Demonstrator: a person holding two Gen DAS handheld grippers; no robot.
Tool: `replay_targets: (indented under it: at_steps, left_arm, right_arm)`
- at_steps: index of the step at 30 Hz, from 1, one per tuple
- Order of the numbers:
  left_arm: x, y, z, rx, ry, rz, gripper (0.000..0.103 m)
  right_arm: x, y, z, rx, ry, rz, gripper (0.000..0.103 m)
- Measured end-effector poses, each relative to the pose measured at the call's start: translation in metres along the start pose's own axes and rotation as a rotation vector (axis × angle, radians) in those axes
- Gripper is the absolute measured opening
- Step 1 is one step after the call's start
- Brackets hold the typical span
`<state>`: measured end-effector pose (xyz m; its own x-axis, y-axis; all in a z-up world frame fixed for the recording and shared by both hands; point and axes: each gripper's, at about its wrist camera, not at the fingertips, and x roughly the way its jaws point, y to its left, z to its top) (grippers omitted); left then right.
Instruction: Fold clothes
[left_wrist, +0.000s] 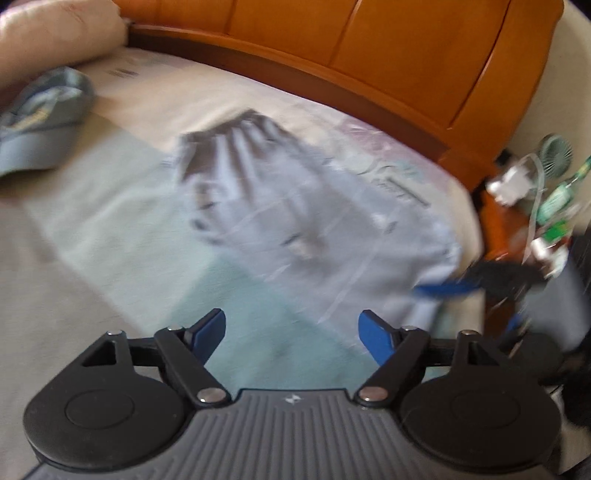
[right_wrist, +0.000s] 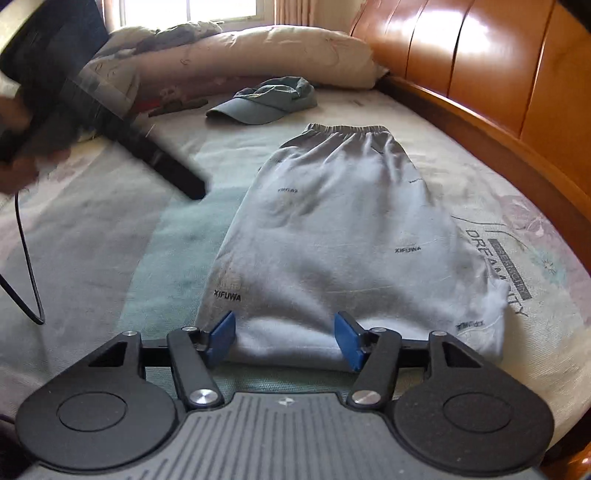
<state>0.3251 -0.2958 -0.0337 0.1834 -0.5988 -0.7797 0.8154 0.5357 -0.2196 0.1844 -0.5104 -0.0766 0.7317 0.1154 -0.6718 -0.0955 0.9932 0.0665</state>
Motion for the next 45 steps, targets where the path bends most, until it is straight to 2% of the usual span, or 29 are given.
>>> replay_targets:
  at_steps: [3,6,9,13,14,16,21,26,28,29,31,35,39,42,43,44,45]
  left_arm:
    - [-0.009,0.010,-0.014,-0.010,-0.026,0.074,0.083]
    - [-0.018,0.021,-0.025,-0.079,-0.036,0.115,0.083]
    - [-0.030,0.027,-0.038,-0.133,-0.062,0.151,0.083]
    - [-0.049,0.033,-0.059,-0.193,-0.091,0.184,0.083]
    - [-0.054,0.035,-0.065,-0.212,-0.094,0.193,0.083]
    - [-0.064,0.038,-0.076,-0.230,-0.103,0.219,0.083]
    - [-0.083,0.033,-0.093,-0.209,-0.128,0.337,0.085]
    - [-0.093,0.026,-0.099,-0.216,-0.150,0.345,0.087]
    - [-0.098,0.022,-0.102,-0.214,-0.154,0.346,0.087]
    - [-0.099,0.020,-0.104,-0.213,-0.153,0.346,0.087]
    - [-0.101,0.019,-0.107,-0.213,-0.150,0.348,0.088]
    - [-0.102,0.020,-0.113,-0.234,-0.145,0.365,0.088]
    - [-0.104,0.023,-0.112,-0.260,-0.152,0.410,0.088]
    - [-0.106,0.023,-0.109,-0.262,-0.155,0.461,0.089]
    - [-0.107,0.023,-0.108,-0.260,-0.154,0.486,0.090]
    - [-0.109,0.022,-0.108,-0.251,-0.156,0.510,0.092]
    - [-0.111,0.020,-0.108,-0.234,-0.161,0.531,0.093]
  right_arm:
    - [0.000,-0.017,0.028,0.038,-0.082,-0.021,0.066]
    - [0.014,-0.034,0.062,0.047,-0.144,-0.060,0.067]
    - [0.054,-0.051,0.088,0.082,-0.141,-0.071,0.067]
    - [0.112,-0.057,0.090,0.071,-0.024,-0.093,0.067]
    - [0.115,-0.057,0.089,0.068,-0.017,-0.093,0.070]
    - [0.112,-0.057,0.095,0.063,-0.016,-0.091,0.070]
    - [0.108,-0.064,0.131,0.047,-0.137,-0.077,0.072]
    - [0.161,-0.074,0.162,0.062,-0.121,-0.141,0.073]
    - [0.180,-0.078,0.164,0.070,-0.093,-0.141,0.073]
    - [0.189,-0.080,0.164,0.075,-0.079,-0.140,0.080]
    - [0.202,-0.084,0.166,0.091,-0.055,-0.126,0.084]
    - [0.191,-0.084,0.172,0.102,-0.034,-0.110,0.083]
    - [0.164,-0.062,0.170,0.069,-0.088,-0.081,0.084]
    - [0.179,-0.045,0.163,0.003,-0.052,-0.098,0.085]
    - [0.185,-0.040,0.161,-0.021,-0.038,-0.105,0.086]
    - [0.191,-0.034,0.158,-0.044,-0.024,-0.112,0.093]
    - [0.197,-0.029,0.156,-0.068,-0.009,-0.119,0.092]
